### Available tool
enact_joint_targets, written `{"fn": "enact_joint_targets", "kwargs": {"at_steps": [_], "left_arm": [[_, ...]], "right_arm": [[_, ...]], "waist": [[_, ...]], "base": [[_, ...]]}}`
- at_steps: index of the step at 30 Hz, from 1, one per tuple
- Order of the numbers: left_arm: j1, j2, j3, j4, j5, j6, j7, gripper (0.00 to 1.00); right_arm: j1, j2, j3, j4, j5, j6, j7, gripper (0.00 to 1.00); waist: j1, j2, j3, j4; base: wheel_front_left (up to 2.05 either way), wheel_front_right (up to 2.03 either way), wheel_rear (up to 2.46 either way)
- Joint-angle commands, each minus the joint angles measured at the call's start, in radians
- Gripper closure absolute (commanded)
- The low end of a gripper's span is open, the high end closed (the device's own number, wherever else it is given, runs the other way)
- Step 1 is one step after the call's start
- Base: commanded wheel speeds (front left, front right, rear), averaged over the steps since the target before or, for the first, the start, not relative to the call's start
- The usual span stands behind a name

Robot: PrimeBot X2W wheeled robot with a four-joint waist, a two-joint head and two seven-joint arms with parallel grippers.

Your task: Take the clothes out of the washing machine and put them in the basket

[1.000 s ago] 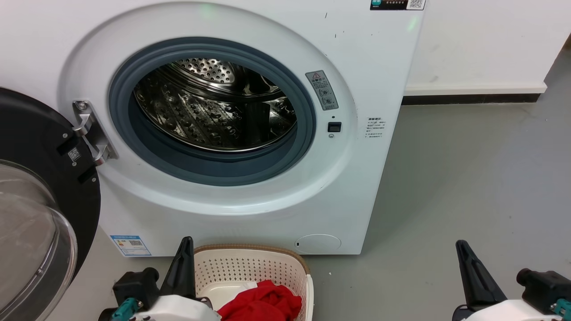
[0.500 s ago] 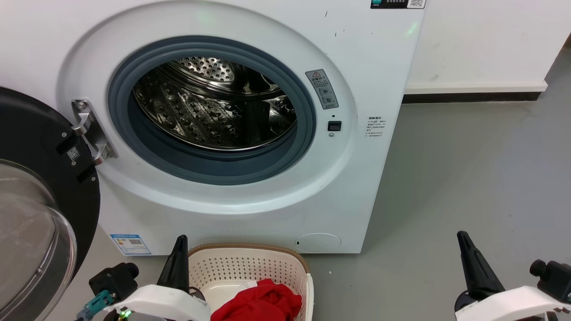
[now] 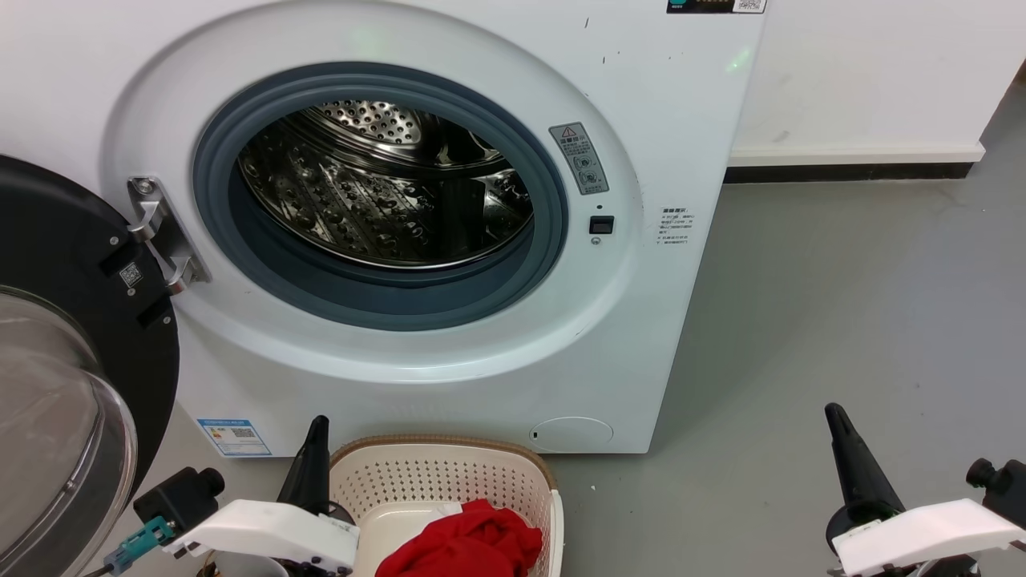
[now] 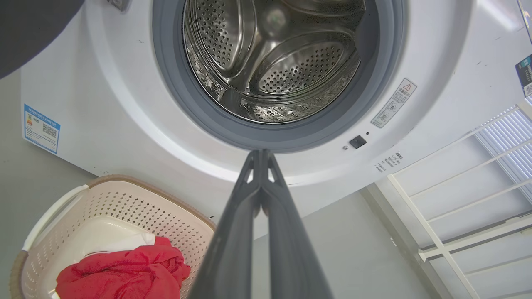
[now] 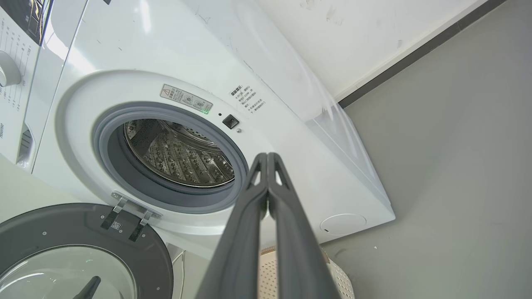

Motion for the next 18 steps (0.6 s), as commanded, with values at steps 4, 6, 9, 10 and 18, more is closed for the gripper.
{"fn": "enact_joint_targets", "kwargs": {"at_steps": [4,6,9,10,18], "left_arm": [[-0.034,0.004,0.016,-0.001,-0.07,-0.014,0.011,1.0],[-0.038,0.004,0.02,0.003,-0.097,-0.017,0.014,1.0],[-0.042,0.003,0.026,0.008,-0.135,-0.023,0.021,1.0],[-0.044,0.003,0.029,0.009,-0.147,-0.024,0.023,1.0],[-0.053,0.001,0.046,0.023,-0.243,-0.039,0.04,1.0]], "right_arm": [[-0.037,-0.008,-0.005,0.005,0.072,0.0,0.005,1.0],[-0.043,-0.009,-0.006,0.012,0.099,0.0,0.007,1.0],[-0.048,-0.009,-0.008,0.021,0.138,0.0,0.01,1.0],[-0.051,-0.009,-0.008,0.023,0.151,0.0,0.011,1.0],[-0.069,-0.01,-0.014,0.047,0.247,0.0,0.019,1.0]], "waist": [[0.0,0.0,0.001,0.0],[0.0,0.0,0.002,0.0],[0.0,0.0,0.003,-0.001],[0.0,0.0,0.003,-0.001],[0.0,0.0,0.006,-0.001]], "base": [[0.0,0.0,0.0],[0.0,0.0,0.0],[0.0,0.0,0.0],[0.0,0.0,0.0],[0.0,0.0,0.0]]}}
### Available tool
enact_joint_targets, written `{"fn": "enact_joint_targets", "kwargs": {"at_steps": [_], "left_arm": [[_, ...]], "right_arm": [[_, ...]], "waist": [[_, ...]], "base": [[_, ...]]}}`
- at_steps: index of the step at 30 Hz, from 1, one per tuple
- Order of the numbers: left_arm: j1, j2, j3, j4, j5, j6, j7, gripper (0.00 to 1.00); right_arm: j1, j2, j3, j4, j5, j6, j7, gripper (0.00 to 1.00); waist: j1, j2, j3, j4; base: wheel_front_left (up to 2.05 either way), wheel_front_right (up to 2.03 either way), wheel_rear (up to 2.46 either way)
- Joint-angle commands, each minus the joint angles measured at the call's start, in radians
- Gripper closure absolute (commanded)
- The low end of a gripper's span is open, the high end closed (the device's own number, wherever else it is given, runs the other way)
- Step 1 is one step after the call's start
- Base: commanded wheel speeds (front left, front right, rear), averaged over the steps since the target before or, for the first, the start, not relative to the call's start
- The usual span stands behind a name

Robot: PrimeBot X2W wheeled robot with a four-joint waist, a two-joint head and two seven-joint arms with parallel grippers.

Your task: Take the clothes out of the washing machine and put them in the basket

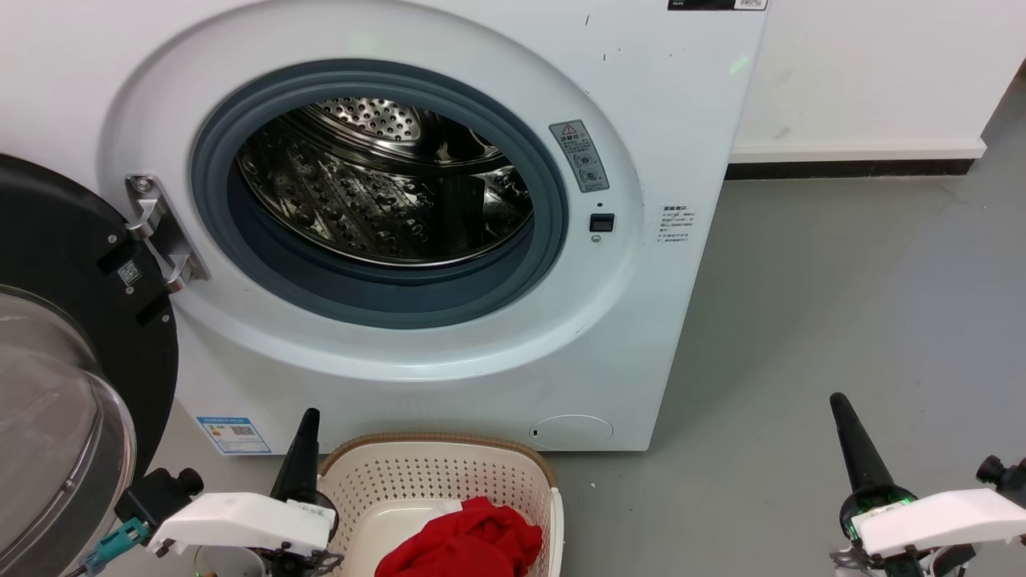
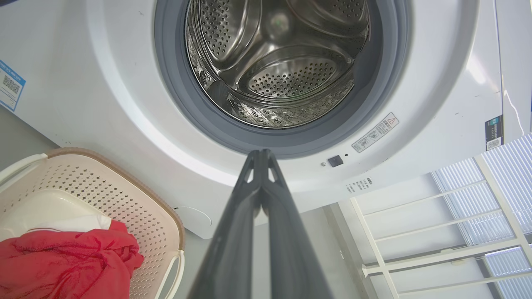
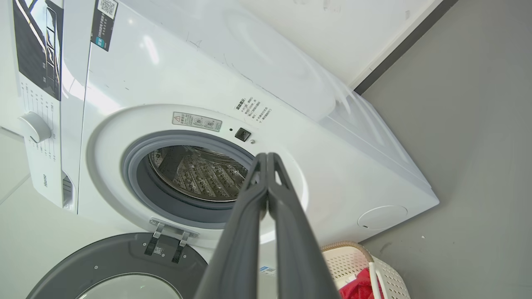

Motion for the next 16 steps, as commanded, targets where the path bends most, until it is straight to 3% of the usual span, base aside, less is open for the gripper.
{"fn": "enact_joint_targets", "kwargs": {"at_steps": [1,16], "left_arm": [[-0.024,0.002,0.009,-0.004,-0.028,-0.007,0.004,1.0],[-0.042,-0.003,0.039,0.02,-0.185,-0.032,0.034,1.0]], "right_arm": [[-0.028,-0.005,-0.004,0.002,0.029,0.0,0.002,1.0],[-0.057,-0.005,-0.015,0.039,0.189,0.0,0.018,1.0]], "waist": [[0.0,-0.0001,0.0,0.0],[0.0,-0.0001,0.005,-0.001]], "base": [[0.0,0.0,0.0],[0.0,0.0,0.0]]}}
